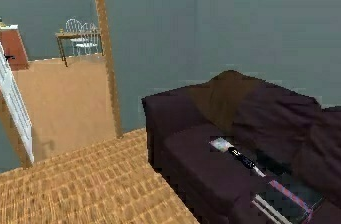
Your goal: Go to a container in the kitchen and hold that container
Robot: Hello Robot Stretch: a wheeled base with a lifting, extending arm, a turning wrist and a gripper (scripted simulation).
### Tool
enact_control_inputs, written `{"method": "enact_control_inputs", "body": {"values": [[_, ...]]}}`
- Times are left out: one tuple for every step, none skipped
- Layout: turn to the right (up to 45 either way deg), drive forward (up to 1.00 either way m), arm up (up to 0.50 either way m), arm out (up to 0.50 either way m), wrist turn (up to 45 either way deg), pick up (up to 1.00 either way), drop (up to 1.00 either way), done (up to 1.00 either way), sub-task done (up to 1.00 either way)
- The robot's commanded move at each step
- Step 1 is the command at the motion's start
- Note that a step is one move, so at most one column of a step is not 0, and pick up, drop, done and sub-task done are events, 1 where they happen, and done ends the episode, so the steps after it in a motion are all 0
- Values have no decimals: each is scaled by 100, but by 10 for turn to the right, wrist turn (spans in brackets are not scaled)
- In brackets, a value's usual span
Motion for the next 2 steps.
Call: {"method": "enact_control_inputs", "body": {"values": [[-300,0,0,0,0,0,0,0,0],[0,100,0,0,0,0,0,0,0]]}}
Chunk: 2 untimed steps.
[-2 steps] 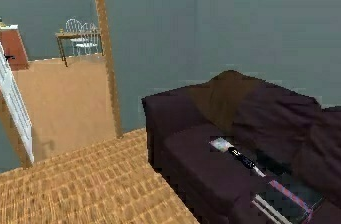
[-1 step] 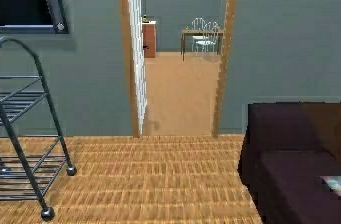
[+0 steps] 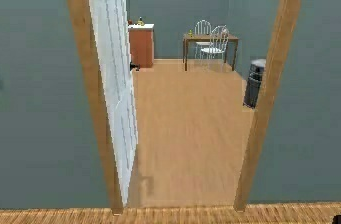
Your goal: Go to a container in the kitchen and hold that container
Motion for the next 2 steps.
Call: {"method": "enact_control_inputs", "body": {"values": [[0,100,0,0,0,0,0,0,0],[-60,0,0,0,0,0,0,0,0]]}}
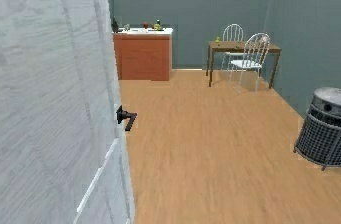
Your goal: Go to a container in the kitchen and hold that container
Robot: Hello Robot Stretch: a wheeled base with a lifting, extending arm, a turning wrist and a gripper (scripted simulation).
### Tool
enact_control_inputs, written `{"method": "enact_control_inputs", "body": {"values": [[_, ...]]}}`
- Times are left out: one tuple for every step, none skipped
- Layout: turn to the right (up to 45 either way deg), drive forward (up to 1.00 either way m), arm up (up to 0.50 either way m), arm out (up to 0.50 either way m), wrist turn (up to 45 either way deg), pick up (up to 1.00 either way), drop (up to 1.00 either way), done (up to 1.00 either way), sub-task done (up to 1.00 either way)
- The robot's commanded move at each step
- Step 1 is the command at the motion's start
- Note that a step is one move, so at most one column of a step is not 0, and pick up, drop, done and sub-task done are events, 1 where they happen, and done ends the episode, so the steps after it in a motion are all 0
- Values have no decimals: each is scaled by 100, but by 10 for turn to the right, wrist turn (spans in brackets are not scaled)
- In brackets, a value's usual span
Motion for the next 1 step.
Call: {"method": "enact_control_inputs", "body": {"values": [[0,25,0,0,0,0,0,0,0]]}}
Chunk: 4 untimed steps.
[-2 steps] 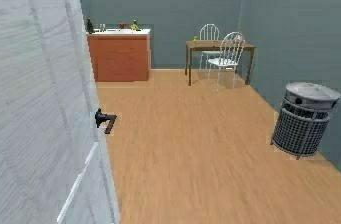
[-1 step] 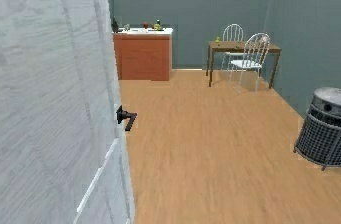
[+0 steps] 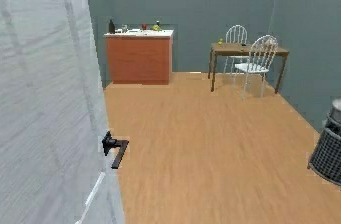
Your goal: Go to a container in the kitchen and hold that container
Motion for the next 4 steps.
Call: {"method": "enact_control_inputs", "body": {"values": [[210,0,0,0,0,0,0,0,0],[0,100,0,0,0,0,0,0,0],[0,100,0,0,0,0,0,0,0],[30,0,0,0,0,0,0,0,0]]}}
